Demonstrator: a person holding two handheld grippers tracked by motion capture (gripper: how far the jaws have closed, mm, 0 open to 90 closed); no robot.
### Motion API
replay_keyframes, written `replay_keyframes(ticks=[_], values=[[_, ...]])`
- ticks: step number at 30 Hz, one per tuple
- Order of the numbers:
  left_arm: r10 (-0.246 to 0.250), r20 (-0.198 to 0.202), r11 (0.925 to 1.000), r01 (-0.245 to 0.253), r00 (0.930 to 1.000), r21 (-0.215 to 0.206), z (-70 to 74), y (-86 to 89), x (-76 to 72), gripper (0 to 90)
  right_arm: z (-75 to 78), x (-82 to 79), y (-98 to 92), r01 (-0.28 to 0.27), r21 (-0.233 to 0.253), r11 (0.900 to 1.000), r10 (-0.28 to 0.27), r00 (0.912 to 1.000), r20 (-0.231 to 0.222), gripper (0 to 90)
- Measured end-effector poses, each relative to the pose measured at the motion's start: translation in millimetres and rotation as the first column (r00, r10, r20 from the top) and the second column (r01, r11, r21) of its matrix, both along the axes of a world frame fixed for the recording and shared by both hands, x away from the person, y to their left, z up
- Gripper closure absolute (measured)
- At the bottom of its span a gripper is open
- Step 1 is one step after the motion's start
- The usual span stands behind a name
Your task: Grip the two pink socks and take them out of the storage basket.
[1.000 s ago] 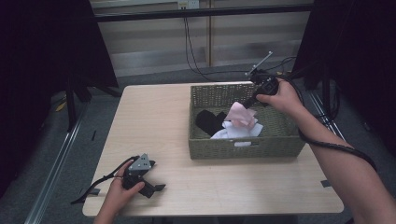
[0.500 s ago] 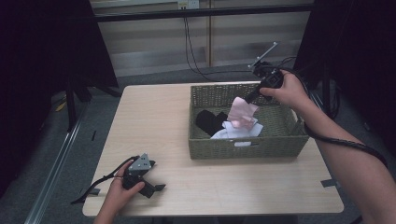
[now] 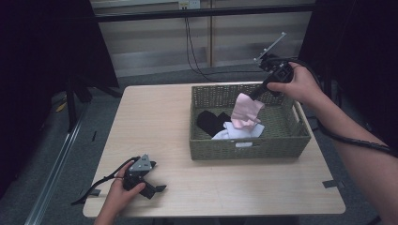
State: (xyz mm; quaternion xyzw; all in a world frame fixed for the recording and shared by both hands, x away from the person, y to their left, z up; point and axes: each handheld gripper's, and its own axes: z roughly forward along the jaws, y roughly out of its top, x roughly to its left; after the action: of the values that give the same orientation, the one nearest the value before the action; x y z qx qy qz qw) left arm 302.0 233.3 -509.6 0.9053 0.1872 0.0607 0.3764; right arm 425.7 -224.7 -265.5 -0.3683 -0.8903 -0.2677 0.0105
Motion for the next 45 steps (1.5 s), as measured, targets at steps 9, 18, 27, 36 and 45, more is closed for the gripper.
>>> replay_keyframes(ticks=[9, 18, 27, 36, 45], values=[[-0.001, 0.000, 1.0000, 0.001, 1.0000, 0.000, 0.0, 0.0, 0.0, 0.0, 20.3, -17.0, -6.8, -0.025, 0.010, 1.000, 0.025, 0.9996, 0.015, 89.9], [0.001, 0.000, 1.0000, -0.001, 1.0000, 0.004, 0.2, 0.0, 0.0, 0.0, 31.2, -29.9, -10.7, -0.054, 0.016, 0.998, 0.054, 0.9983, 0.020, 89.9], [0.000, 0.001, 1.0000, 0.000, 1.0000, 0.005, 0.3, 0.1, 0.0, 0.0, 41.6, -51.9, -7.8, -0.117, 0.033, 0.993, 0.116, 0.9930, 0.021, 89.9], [0.000, 0.001, 1.0000, 0.000, 1.0000, 0.003, 0.1, 0.1, 0.0, 0.0, 38.2, -76.4, 0.8, -0.187, 0.051, 0.981, 0.187, 0.9822, 0.022, 89.8], [0.000, 0.000, 1.0000, 0.000, 1.0000, 0.005, 0.3, 0.1, 0.0, 0.0, 28.1, -102.5, 17.3, -0.273, 0.070, 0.959, 0.273, 0.9619, 0.012, 89.6]])
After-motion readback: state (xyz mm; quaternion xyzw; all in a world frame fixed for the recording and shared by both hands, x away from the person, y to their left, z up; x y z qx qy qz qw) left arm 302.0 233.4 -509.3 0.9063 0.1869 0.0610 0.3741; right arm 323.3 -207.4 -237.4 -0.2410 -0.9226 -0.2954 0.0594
